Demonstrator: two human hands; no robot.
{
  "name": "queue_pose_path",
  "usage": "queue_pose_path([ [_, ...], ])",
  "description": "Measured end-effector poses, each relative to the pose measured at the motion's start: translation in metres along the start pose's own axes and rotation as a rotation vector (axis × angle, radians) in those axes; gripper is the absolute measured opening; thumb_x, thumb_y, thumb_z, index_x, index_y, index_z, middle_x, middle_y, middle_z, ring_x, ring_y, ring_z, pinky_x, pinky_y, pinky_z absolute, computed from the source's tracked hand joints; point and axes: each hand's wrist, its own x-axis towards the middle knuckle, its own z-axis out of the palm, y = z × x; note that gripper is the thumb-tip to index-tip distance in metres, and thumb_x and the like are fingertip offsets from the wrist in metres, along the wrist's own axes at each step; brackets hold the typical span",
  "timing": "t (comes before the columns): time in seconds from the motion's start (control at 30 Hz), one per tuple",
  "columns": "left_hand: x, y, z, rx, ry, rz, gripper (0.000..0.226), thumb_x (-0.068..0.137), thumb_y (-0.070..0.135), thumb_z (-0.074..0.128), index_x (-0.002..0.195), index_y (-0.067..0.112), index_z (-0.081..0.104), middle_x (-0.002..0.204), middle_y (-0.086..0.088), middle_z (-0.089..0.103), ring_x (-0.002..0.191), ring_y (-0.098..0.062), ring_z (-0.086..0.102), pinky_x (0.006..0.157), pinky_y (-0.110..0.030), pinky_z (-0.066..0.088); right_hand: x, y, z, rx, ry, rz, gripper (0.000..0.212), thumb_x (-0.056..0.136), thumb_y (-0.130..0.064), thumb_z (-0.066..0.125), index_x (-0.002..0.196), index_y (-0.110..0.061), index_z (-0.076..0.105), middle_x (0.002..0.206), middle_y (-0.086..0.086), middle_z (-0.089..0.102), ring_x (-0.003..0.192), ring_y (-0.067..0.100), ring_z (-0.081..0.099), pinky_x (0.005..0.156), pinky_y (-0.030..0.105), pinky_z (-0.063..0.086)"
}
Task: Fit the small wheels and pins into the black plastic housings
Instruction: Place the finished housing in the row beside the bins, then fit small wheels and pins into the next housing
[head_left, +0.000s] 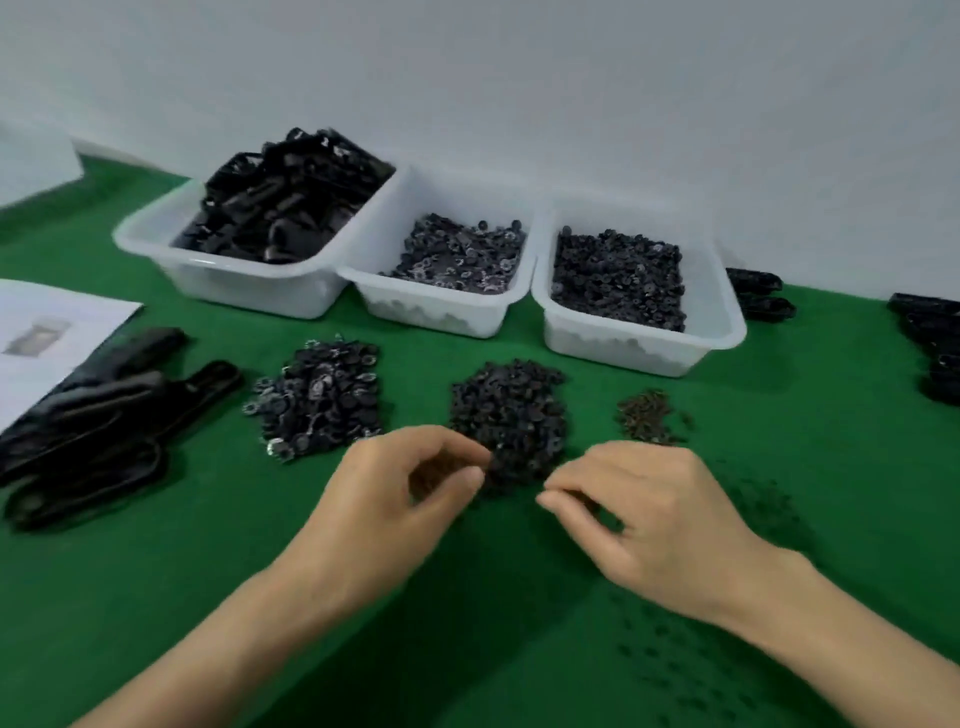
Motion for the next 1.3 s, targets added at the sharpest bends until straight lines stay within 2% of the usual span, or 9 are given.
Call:
queue_pose_path([
  [0.2, -0.067, -0.054, -0.068, -0.033, 0.319, -0.171, 0.010, 0.080, 0.019, 0.064, 0.077, 0.028, 0.069, 0.069, 0.005, 0.069, 0.059, -0.013, 0.060, 0.055, -0.025, 0.047, 0.086, -0.078, 0.061, 0.148, -0.207, 0.056, 0.022, 0.087, -0.032, 0.055, 0.089, -0.014, 0.068, 0.077, 0.000, 0.065, 0.072, 0.018, 0.060, 0.065, 0.038, 0.051],
  [0.33, -0.075, -0.078, -0.098, -0.026, 0.388, -0.213, 0.009, 0.081, 0.020, 0.064, 0.079, 0.027, 0.067, 0.065, 0.002, 0.067, 0.058, -0.012, 0.059, 0.055, -0.025, 0.046, 0.160, -0.110, 0.115, 0.068, -0.255, 0.049, 0.031, 0.088, -0.027, 0.055, 0.117, -0.017, 0.057, 0.114, 0.002, 0.058, 0.107, 0.021, 0.045, 0.093, 0.037, 0.040],
  [0.47, -0.068, -0.095, -0.122, 0.011, 0.401, -0.229, 0.011, 0.084, 0.017, 0.062, 0.089, 0.026, 0.066, 0.073, 0.009, 0.067, 0.066, -0.003, 0.059, 0.061, -0.018, 0.047, 0.211, -0.123, 0.152, -0.083, -0.513, 0.057, 0.054, 0.086, -0.016, 0.052, 0.138, -0.019, 0.036, 0.142, 0.000, 0.039, 0.125, 0.026, 0.030, 0.103, 0.041, 0.030],
  [0.8, -0.074, -0.115, -0.140, -0.086, 0.505, -0.187, 0.027, 0.084, 0.002, 0.058, 0.088, 0.028, 0.057, 0.087, 0.011, 0.062, 0.077, 0.000, 0.057, 0.067, -0.011, 0.046, 0.173, -0.115, 0.104, -0.091, -0.387, -0.016, 0.045, 0.075, -0.004, 0.066, 0.112, -0.029, 0.060, 0.114, -0.001, 0.047, 0.106, 0.018, 0.039, 0.092, 0.032, 0.033],
  [0.97, -0.076, -0.105, -0.137, -0.066, 0.262, -0.065, 0.041, 0.077, 0.005, 0.068, 0.098, 0.036, 0.052, 0.096, 0.016, 0.059, 0.087, 0.001, 0.055, 0.075, -0.013, 0.045, 0.110, -0.113, 0.087, 0.135, -0.629, -0.067, 0.061, 0.076, 0.013, 0.055, 0.117, -0.032, 0.061, 0.125, -0.002, 0.049, 0.114, 0.009, 0.043, 0.098, 0.018, 0.033],
  [1.07, -0.075, -0.101, -0.129, 0.067, 0.008, 0.004, 0.058, 0.075, 0.016, 0.072, 0.115, 0.045, 0.041, 0.110, 0.030, 0.047, 0.103, 0.014, 0.043, 0.084, -0.001, 0.035, 0.099, -0.101, 0.092, 0.164, -0.350, 0.102, 0.066, 0.079, 0.016, 0.052, 0.129, -0.027, 0.051, 0.126, -0.009, 0.054, 0.116, 0.002, 0.047, 0.105, 0.018, 0.033],
  [1.13, -0.071, -0.099, -0.124, 0.176, -0.136, 0.056, 0.068, 0.077, 0.019, 0.069, 0.129, 0.042, 0.032, 0.120, 0.038, 0.033, 0.112, 0.022, 0.029, 0.089, 0.007, 0.020, 0.102, -0.089, 0.091, 0.143, -0.116, 0.281, 0.051, 0.080, 0.014, 0.053, 0.119, -0.018, 0.060, 0.108, -0.009, 0.060, 0.096, 0.004, 0.057, 0.091, 0.016, 0.043],
  [1.23, -0.059, -0.095, -0.118, 0.287, -0.309, 0.186, 0.078, 0.076, 0.012, 0.062, 0.140, 0.033, 0.023, 0.142, 0.023, 0.023, 0.128, 0.011, 0.011, 0.098, 0.004, 0.003, 0.104, -0.080, 0.094, 0.027, -0.151, 0.395, 0.026, 0.083, 0.003, 0.059, 0.104, -0.011, 0.066, 0.094, -0.004, 0.059, 0.076, 0.007, 0.056, 0.074, 0.010, 0.041],
  [1.3, -0.051, -0.090, -0.114, 0.343, -0.374, 0.242, 0.075, 0.075, 0.011, 0.059, 0.140, 0.031, 0.027, 0.144, 0.018, 0.027, 0.130, 0.003, 0.014, 0.107, -0.009, 0.007, 0.104, -0.080, 0.100, -0.006, -0.207, 0.443, 0.021, 0.084, -0.003, 0.060, 0.102, -0.011, 0.066, 0.095, -0.003, 0.056, 0.070, 0.003, 0.051, 0.076, 0.014, 0.039],
])
